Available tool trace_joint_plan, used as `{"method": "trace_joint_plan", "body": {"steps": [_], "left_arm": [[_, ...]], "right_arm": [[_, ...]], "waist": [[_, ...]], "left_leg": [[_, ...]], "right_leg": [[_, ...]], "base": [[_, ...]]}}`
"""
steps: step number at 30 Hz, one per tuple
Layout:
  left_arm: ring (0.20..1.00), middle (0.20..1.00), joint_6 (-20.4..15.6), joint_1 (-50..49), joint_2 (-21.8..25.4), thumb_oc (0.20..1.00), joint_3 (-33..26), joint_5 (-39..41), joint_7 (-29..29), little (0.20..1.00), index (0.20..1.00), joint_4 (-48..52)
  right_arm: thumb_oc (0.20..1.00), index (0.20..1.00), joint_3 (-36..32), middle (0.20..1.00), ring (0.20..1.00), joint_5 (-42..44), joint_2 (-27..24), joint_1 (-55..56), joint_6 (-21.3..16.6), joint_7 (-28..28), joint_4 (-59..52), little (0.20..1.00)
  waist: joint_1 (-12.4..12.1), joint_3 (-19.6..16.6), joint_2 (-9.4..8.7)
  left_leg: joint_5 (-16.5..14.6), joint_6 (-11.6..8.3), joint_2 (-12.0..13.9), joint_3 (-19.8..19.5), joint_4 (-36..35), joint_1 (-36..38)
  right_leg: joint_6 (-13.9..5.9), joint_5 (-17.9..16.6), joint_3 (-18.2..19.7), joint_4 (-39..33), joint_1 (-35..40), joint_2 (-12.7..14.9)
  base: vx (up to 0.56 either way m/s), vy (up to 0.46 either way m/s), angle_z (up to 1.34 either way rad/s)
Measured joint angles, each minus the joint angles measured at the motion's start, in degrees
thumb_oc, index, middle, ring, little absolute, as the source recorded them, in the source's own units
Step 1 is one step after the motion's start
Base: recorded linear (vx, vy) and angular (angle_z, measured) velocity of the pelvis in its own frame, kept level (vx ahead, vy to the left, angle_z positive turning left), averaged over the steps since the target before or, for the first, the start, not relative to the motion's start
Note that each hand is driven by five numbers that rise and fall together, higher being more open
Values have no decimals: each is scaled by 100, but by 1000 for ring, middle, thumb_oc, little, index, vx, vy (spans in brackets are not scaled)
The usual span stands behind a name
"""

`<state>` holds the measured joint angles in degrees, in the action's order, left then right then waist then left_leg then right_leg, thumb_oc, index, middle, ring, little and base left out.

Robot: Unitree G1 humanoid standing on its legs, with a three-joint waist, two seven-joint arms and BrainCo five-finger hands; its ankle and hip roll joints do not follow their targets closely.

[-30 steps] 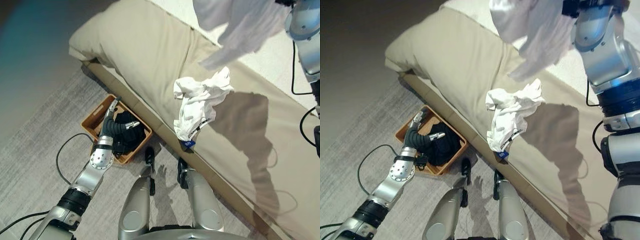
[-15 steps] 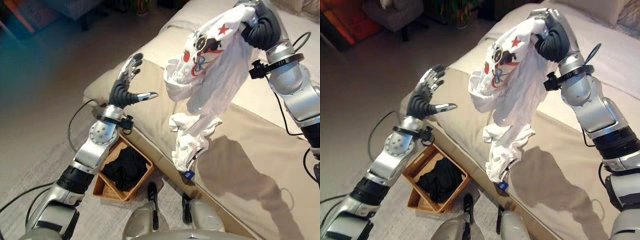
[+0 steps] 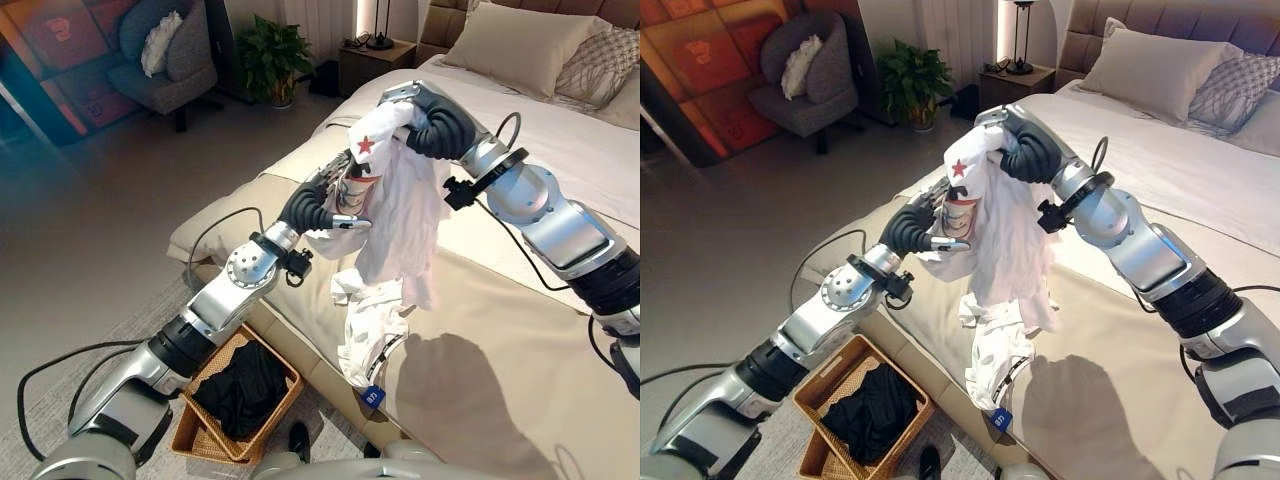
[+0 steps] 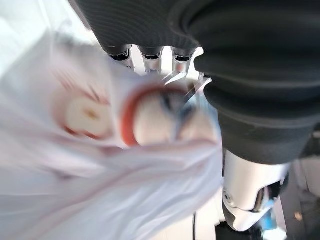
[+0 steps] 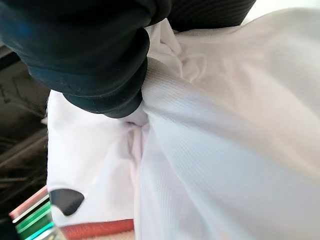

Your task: Pick up clothes into the bucket

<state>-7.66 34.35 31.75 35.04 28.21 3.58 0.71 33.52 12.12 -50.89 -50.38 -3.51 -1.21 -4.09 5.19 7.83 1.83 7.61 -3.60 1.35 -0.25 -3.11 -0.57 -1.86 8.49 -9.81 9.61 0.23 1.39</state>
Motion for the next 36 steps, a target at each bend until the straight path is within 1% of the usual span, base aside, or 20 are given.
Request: {"method": "trace_joint_plan", "body": {"steps": [5,9,10,16,19,20,21,22,24,26,27,28,32,35,36], "left_arm": [[1000,1000,18,13,-209,1000,11,2,31,1000,1000,-263],[1000,1000,59,106,-261,1000,226,125,26,1000,1000,-309],[1000,1000,70,106,-315,1000,238,199,24,1000,1000,-315],[1000,1000,75,127,-496,1000,242,174,56,1000,1000,-476],[1000,1000,80,164,-575,1000,230,-23,62,1000,1000,-612],[454,454,83,175,-573,454,228,-50,64,454,454,-628],[304,304,41,50,-548,304,175,-164,38,304,304,-685],[200,200,-2,-230,-458,200,-81,-309,-59,200,200,-678],[200,200,66,-450,-286,200,-28,-303,-95,200,200,-698],[200,200,66,-529,-339,200,-31,-295,-149,200,200,-697],[200,200,63,-540,-381,200,-41,-274,-149,200,200,-698],[200,200,63,-540,-402,200,-39,-271,-149,200,200,-697],[200,200,70,-564,-578,200,-80,-242,-118,200,200,-734],[200,200,77,-709,-684,200,-181,-223,-52,200,200,-757],[200,200,83,-761,-721,200,-233,-217,11,200,200,-802]], "right_arm": [[200,200,113,200,200,284,298,0,0,150,-242,200],[200,200,277,200,200,477,322,-2,2,204,-255,200],[200,200,332,200,200,556,324,-2,2,211,-256,200],[200,200,335,200,200,784,365,7,9,222,-337,200],[200,200,335,200,200,807,372,6,23,223,-495,200],[200,200,331,200,200,830,421,7,23,222,-526,200],[200,200,297,200,200,830,429,27,26,223,-555,200],[200,200,282,200,200,834,392,25,15,224,-654,200],[200,200,282,200,200,891,391,32,0,225,-705,200],[200,200,282,200,200,933,519,63,-2,225,-705,200],[705,705,283,705,705,938,597,76,-2,225,-705,705],[1000,1000,282,1000,1000,938,615,78,-3,222,-705,1000],[1000,1000,105,1000,1000,938,727,183,-24,198,-705,1000],[1000,1000,-158,1000,1000,938,756,299,-99,128,-708,1000],[1000,1000,-353,1000,1000,938,786,418,-148,66,-712,1000]], "waist": [[-2,-19,3],[-58,-66,1],[-120,-74,0],[-143,-77,-1],[-147,-78,-2],[-147,-78,-3],[-167,-83,1],[-140,-96,1],[-145,-103,-9],[-186,-104,-11],[-197,-106,-16],[-197,-106,-16],[-165,-108,-19],[-162,-107,-20],[-160,-108,-22]], "left_leg": [[0,0,-2,-6,-18,0],[0,0,-6,-14,-22,0],[0,0,-6,-17,-22,0],[1,0,-5,-107,-22,-3],[1,0,-11,-130,-28,-9],[0,0,-14,-130,-33,-10],[0,0,-16,-130,-43,-12],[0,1,-11,-120,-48,-6],[0,1,-5,-121,-55,-4],[0,1,-4,-125,-69,-5],[0,1,-5,-122,-80,-4],[0,1,-8,-122,-87,-4],[0,1,-15,-105,-98,1],[0,1,-14,-98,-99,20],[0,1,-14,-98,-99,27]], "right_leg": [[1,-5,-6,-2,-6,1],[2,-8,-14,-5,0,4],[2,-8,-16,-9,4,4],[3,-45,-80,-91,68,-10],[4,-48,-98,-101,70,-6],[4,-48,-98,-106,69,-3],[2,-49,-102,-95,76,-4],[3,-51,-78,-138,73,-8],[4,-54,-82,-172,73,-18],[4,-54,-83,-185,69,-20],[4,-54,-83,-190,67,-19],[3,-55,-82,-192,63,-17],[-32,-88,-69,-248,109,-13],[-38,-134,-66,-357,175,-24],[-38,-135,-66,-368,184,-24]], "base": [[0,0,0],[0,0,0],[0,0,0],[-11,6,5],[-12,7,3],[0,0,0],[18,16,-5],[12,5,-4],[0,0,0],[0,0,0],[0,0,0],[0,0,0],[0,0,0],[0,0,0],[0,0,0]]}}
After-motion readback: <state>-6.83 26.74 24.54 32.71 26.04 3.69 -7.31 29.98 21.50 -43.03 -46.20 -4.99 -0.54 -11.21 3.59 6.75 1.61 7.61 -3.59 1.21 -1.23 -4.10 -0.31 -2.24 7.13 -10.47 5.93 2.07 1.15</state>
